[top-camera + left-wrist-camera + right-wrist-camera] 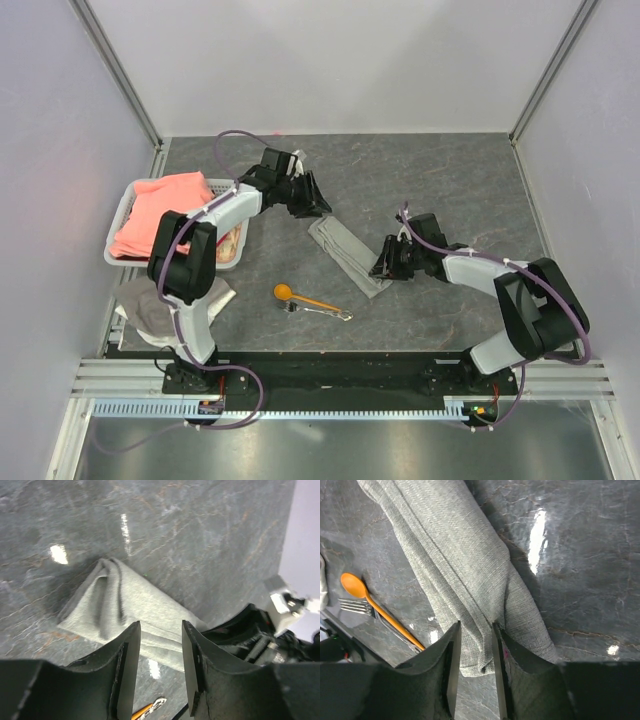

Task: Fold the napkin into a case and place the utensils inside
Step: Smooth out the smaller rectangle-folded napkin at the center of the board, then grasp the top corner of the smaller rectangle folded napkin from the folded napkin.

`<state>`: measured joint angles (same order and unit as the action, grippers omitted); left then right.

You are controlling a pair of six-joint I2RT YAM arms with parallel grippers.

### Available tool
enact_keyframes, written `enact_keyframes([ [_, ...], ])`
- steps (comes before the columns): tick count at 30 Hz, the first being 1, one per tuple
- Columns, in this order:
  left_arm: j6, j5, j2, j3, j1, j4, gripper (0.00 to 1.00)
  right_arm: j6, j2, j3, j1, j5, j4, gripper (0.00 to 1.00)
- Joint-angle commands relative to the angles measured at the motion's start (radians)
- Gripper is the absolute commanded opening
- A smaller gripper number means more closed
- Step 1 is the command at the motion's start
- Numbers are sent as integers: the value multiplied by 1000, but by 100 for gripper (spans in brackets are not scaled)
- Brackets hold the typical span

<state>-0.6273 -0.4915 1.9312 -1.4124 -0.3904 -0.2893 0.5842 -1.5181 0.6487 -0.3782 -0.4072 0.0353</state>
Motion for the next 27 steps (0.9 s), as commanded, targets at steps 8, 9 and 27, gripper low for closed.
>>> enact_keyframes([
  [8,-49,108,-260,247,41,35,27,-201,-103,414,-120,162,109,64],
  [9,-64,105,-290,280,42,48,26,-216,-134,454,-129,162,118,65],
  [27,-127,-35,-577,583,47,131,24,-311,-505,847,-258,275,192,60],
])
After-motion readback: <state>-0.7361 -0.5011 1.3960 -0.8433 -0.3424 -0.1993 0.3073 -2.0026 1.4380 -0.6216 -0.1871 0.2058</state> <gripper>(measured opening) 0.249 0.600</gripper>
